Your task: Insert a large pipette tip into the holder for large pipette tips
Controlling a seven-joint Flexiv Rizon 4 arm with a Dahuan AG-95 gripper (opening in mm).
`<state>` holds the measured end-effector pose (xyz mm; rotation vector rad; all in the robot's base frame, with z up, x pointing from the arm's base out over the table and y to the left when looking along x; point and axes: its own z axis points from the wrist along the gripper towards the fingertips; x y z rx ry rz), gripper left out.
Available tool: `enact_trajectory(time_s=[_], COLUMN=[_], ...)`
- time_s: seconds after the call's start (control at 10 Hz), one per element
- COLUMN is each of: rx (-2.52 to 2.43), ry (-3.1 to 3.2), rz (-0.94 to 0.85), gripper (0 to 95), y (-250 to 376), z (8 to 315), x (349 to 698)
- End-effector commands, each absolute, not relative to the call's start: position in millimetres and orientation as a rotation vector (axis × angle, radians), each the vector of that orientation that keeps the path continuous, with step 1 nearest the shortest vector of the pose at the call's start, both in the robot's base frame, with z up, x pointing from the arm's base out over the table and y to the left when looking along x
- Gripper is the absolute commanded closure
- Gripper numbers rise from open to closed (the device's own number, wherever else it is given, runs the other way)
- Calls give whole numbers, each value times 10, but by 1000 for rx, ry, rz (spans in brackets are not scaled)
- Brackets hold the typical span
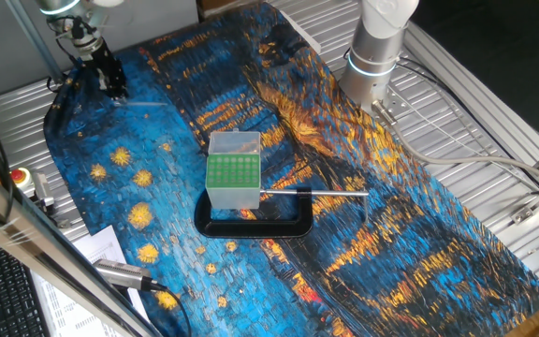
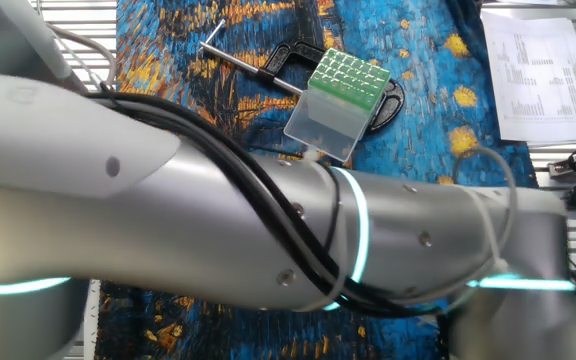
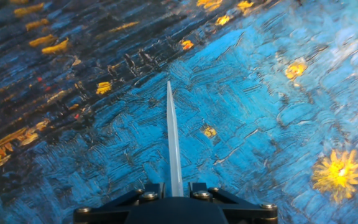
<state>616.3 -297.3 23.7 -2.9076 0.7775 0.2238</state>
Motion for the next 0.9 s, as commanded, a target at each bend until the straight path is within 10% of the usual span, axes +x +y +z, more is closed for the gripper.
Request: enact_trajectory(time_s=[0.1,0.9], rx=[-2917,-2922], ry=[845,873], rz=[201,162], gripper=[760,760], y=[-2970,-2965], z=[209,168], x=[6147,6143])
